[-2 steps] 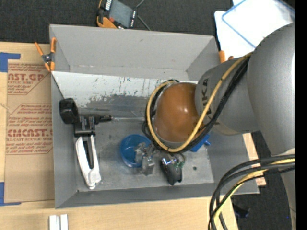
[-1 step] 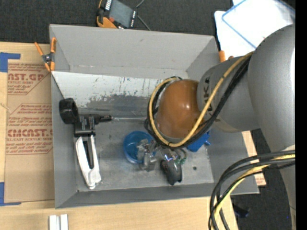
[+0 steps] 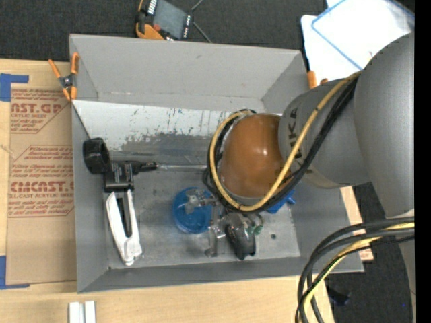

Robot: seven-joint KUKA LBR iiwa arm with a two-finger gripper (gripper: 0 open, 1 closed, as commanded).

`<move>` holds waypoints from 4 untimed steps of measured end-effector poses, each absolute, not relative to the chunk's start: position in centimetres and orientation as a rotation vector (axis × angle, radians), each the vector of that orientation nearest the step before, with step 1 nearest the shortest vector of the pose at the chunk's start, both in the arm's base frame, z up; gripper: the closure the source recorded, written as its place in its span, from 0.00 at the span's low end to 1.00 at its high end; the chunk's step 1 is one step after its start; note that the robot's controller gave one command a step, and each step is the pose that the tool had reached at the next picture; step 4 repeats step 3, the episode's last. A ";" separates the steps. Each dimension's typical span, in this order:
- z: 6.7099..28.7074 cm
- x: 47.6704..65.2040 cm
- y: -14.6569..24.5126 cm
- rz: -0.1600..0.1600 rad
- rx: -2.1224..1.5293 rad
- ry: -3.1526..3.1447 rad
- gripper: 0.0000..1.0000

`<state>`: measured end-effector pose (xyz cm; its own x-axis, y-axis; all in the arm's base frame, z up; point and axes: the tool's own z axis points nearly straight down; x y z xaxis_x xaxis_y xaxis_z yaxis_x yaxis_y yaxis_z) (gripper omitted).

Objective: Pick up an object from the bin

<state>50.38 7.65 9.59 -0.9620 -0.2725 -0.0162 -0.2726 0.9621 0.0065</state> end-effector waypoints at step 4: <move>8.4 50.7 7.3 0.012 -0.764 3.030 1.00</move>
Offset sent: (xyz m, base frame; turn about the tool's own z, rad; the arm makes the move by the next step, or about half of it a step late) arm 0.0000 0.0000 0.0000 0.0000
